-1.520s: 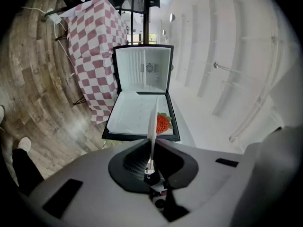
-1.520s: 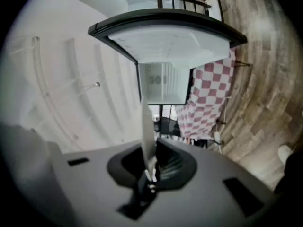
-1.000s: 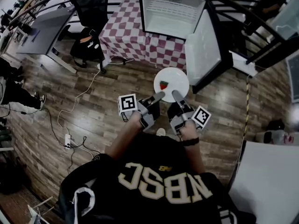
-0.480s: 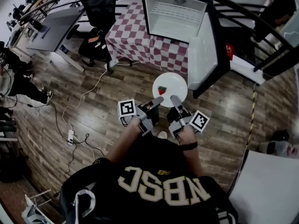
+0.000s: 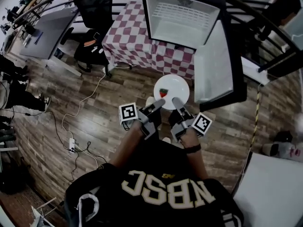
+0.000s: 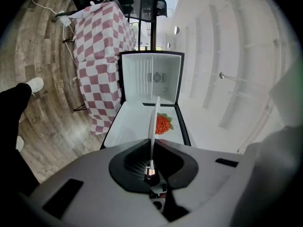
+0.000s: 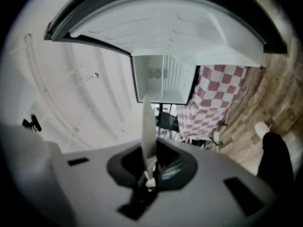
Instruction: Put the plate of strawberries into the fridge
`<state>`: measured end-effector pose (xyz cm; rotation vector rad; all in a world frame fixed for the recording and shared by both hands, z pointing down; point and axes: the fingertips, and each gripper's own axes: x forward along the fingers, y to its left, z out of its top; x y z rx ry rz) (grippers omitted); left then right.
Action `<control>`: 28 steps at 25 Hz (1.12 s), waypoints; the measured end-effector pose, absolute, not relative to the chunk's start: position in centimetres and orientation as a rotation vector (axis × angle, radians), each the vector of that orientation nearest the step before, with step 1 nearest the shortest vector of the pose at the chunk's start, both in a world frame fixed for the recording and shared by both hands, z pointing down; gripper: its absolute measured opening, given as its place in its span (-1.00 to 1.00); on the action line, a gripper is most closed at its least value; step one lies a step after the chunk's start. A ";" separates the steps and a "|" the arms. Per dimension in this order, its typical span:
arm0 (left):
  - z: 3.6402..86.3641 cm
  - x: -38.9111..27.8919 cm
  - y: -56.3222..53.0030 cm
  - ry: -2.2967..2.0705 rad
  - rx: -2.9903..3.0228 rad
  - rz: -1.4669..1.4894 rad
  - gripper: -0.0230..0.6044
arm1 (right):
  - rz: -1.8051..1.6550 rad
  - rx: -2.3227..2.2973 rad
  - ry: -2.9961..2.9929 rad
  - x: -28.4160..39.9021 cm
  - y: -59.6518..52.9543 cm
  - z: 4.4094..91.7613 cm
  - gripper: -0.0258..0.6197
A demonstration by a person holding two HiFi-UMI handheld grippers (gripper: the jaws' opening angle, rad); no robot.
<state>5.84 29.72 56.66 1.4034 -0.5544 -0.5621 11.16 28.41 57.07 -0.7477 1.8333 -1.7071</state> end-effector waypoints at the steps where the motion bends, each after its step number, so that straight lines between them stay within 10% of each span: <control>1: 56.7 5.3 28.0 -0.545 1.413 -0.552 -0.84 | -1.703 -0.749 1.819 10.6 26.8 57.1 -0.78; 28: 54.1 -2.2 -3.5 -0.368 1.416 -0.382 -0.84 | -1.563 -0.954 1.694 3.1 -3.7 54.6 -0.78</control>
